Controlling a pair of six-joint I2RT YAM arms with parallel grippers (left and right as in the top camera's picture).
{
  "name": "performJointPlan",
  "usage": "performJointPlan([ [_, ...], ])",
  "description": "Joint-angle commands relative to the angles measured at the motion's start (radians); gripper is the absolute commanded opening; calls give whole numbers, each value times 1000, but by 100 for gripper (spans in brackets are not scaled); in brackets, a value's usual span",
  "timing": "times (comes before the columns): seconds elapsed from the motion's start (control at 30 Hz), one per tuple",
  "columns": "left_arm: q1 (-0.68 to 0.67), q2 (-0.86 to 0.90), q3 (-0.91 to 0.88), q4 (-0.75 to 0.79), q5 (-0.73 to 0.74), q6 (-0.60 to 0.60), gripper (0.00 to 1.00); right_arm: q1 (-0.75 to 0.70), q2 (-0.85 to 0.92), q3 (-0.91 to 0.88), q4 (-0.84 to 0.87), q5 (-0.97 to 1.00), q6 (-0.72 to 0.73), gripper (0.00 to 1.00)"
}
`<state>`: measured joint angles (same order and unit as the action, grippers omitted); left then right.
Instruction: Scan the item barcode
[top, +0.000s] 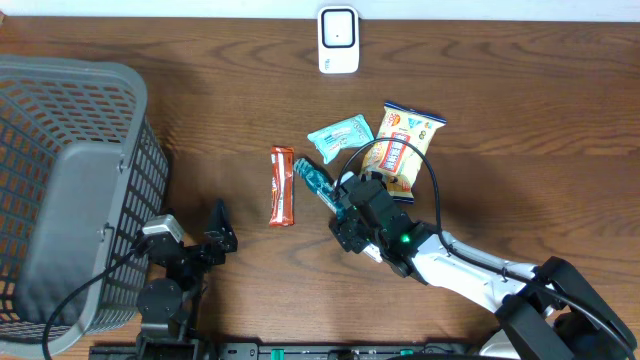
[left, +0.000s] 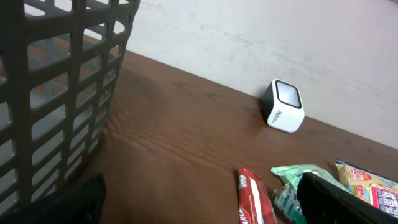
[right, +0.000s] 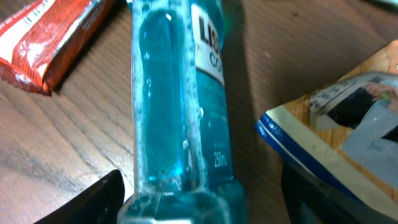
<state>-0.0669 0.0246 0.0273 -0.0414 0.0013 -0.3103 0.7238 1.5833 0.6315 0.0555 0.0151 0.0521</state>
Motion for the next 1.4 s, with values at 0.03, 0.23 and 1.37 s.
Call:
performJointPlan([
  [0.03,4,-1,-23,-32,-10,-2,98,2,20,-6,31,9,-1,76],
  [0.23,4,-1,-23,-32,-10,-2,98,2,61,-6,37,8,0,63],
  [1.37,4,-1,-23,-32,-10,-2,98,-149,-656,62,-582,-1006,6,1],
])
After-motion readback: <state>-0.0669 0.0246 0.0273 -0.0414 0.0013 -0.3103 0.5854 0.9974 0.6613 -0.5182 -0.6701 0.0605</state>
